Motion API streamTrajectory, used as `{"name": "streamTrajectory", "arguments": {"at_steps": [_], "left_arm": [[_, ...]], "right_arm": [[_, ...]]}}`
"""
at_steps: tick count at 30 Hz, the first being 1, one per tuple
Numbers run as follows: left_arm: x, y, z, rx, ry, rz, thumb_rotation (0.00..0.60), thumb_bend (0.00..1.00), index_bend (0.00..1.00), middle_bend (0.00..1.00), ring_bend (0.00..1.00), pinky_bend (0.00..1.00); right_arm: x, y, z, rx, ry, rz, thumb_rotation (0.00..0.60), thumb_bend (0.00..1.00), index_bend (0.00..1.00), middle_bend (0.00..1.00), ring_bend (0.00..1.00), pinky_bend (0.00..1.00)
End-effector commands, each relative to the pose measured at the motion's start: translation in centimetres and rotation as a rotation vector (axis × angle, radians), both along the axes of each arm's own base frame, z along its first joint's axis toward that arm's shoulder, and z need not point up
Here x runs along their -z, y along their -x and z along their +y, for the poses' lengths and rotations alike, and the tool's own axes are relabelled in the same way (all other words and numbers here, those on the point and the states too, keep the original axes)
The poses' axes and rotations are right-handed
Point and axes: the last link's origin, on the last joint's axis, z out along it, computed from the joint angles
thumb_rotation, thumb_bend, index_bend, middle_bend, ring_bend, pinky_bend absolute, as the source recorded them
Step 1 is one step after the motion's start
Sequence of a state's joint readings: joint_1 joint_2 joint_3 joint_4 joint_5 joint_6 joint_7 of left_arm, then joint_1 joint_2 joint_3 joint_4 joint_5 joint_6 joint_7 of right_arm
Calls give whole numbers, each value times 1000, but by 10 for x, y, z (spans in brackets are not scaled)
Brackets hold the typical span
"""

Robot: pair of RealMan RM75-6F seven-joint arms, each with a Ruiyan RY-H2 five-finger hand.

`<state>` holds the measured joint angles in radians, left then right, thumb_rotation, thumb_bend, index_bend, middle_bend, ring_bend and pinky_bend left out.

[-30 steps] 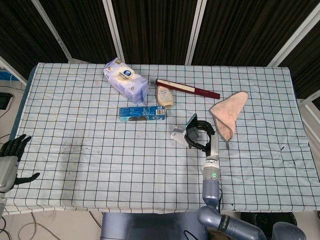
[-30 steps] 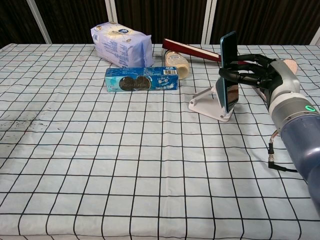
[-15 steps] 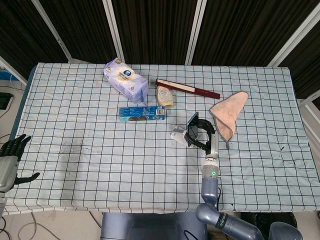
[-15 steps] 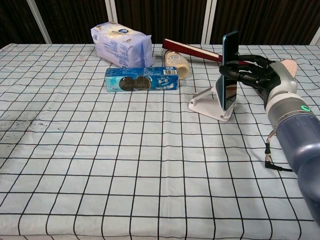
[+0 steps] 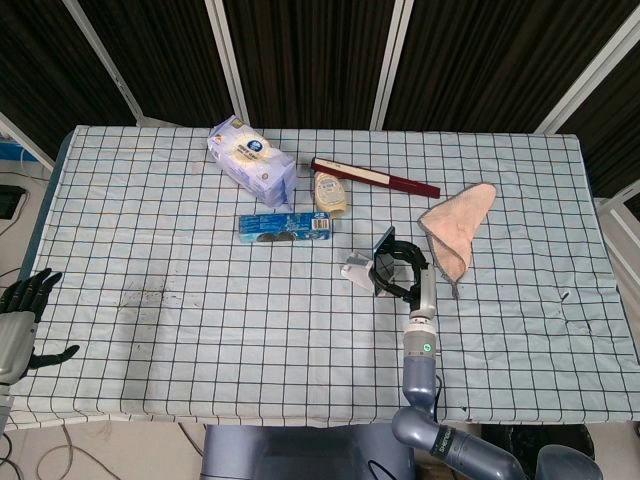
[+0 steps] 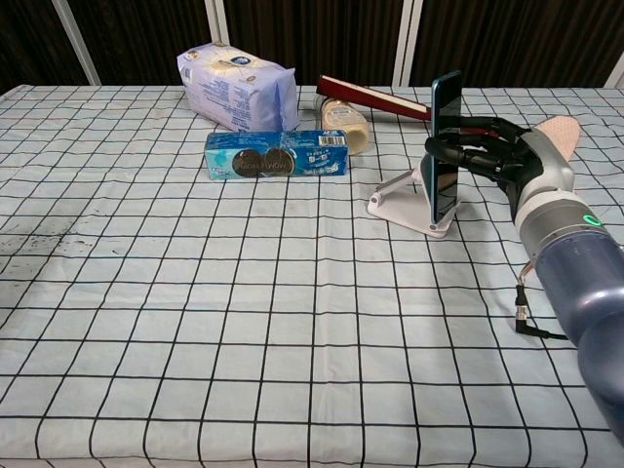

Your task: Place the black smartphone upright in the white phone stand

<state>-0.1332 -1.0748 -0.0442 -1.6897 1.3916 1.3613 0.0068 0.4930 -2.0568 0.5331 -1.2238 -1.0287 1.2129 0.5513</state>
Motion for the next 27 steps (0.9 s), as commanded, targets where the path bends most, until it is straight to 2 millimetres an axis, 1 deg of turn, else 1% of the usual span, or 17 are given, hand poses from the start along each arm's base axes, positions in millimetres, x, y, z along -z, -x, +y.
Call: {"name": "streamTrajectory", "arguments": {"at_steps": [1, 27], "left_arm": [[0, 0, 0, 0, -1, -1, 600, 0, 0, 0, 0, 0], [-1, 1, 1, -1, -3, -4, 600, 0, 0, 0, 0, 0]], "right_arm": [[1, 0, 0, -3, -3, 0, 600, 548, 606, 508, 460, 174], [8, 1, -2, -36, 15, 5, 600, 548, 606, 498, 449, 174]]}}
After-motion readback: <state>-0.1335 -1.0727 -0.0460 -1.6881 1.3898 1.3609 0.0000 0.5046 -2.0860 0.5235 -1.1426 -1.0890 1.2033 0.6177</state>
